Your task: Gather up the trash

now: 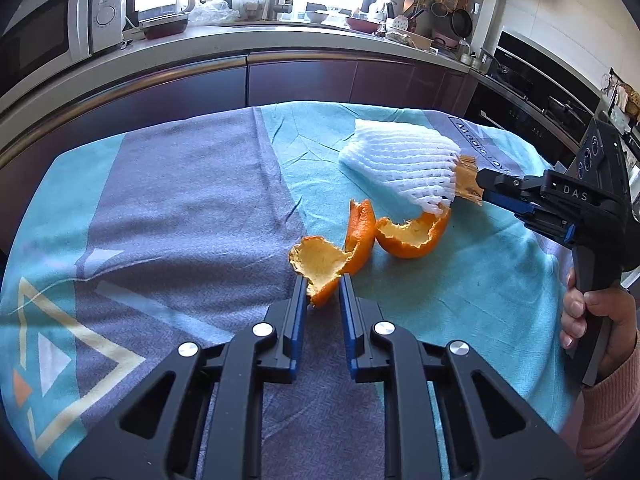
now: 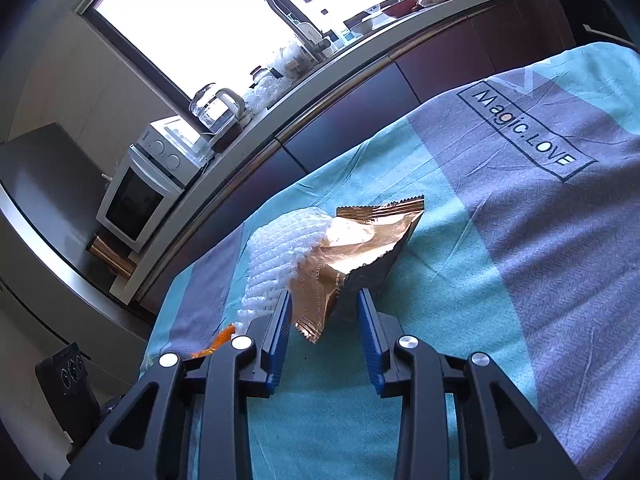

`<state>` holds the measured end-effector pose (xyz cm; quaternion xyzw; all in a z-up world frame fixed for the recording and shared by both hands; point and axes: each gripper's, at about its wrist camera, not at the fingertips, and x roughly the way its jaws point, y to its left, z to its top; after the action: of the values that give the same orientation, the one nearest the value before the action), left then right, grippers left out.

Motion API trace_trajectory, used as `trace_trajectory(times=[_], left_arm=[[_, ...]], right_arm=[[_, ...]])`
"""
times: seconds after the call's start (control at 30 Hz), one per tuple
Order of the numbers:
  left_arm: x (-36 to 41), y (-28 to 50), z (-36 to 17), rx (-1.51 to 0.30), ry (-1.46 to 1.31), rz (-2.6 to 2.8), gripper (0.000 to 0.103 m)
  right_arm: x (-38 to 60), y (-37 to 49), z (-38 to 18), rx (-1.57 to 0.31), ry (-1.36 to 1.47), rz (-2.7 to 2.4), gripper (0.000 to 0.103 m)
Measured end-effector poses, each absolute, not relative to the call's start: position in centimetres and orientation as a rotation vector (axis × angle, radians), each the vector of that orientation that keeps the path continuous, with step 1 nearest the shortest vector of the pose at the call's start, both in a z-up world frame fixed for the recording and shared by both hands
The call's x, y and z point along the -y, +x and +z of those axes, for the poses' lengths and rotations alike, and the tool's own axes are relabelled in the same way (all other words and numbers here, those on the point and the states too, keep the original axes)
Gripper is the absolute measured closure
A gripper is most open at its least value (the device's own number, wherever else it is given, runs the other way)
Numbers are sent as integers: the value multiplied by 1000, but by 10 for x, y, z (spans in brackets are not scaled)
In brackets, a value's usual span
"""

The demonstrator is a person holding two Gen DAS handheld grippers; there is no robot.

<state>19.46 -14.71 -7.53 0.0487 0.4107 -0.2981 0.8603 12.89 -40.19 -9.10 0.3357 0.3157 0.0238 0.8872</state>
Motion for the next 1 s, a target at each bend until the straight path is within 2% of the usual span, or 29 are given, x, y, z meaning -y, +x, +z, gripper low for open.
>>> trace_trajectory(times=[0.03,0.1,0.2,0.77,0.87,0.97,1.0], left_arm=[[146,194,-75,-860,101,-626,88],[145,193,-75,-856,97,-625,89],[141,190,-73,-845,91,-626,90],[77,148,-50,-783,21,-610,92],[65,139,-50,-782,13,-601,92],[54,137,-52,-788,3,-587,92],[52,137,-53,-791,-4,-582,92]], right_arm=[[402,131,-92,-659,700,51,76],[403,132,-94,-663,705,54,94],[401,126,-89,-646,675,47,100],[386,64,-55,-559,581,54,101],[392,66,-62,-575,616,20,94],[402,73,-76,-605,682,7,61],[403,76,-81,-615,691,0,61]])
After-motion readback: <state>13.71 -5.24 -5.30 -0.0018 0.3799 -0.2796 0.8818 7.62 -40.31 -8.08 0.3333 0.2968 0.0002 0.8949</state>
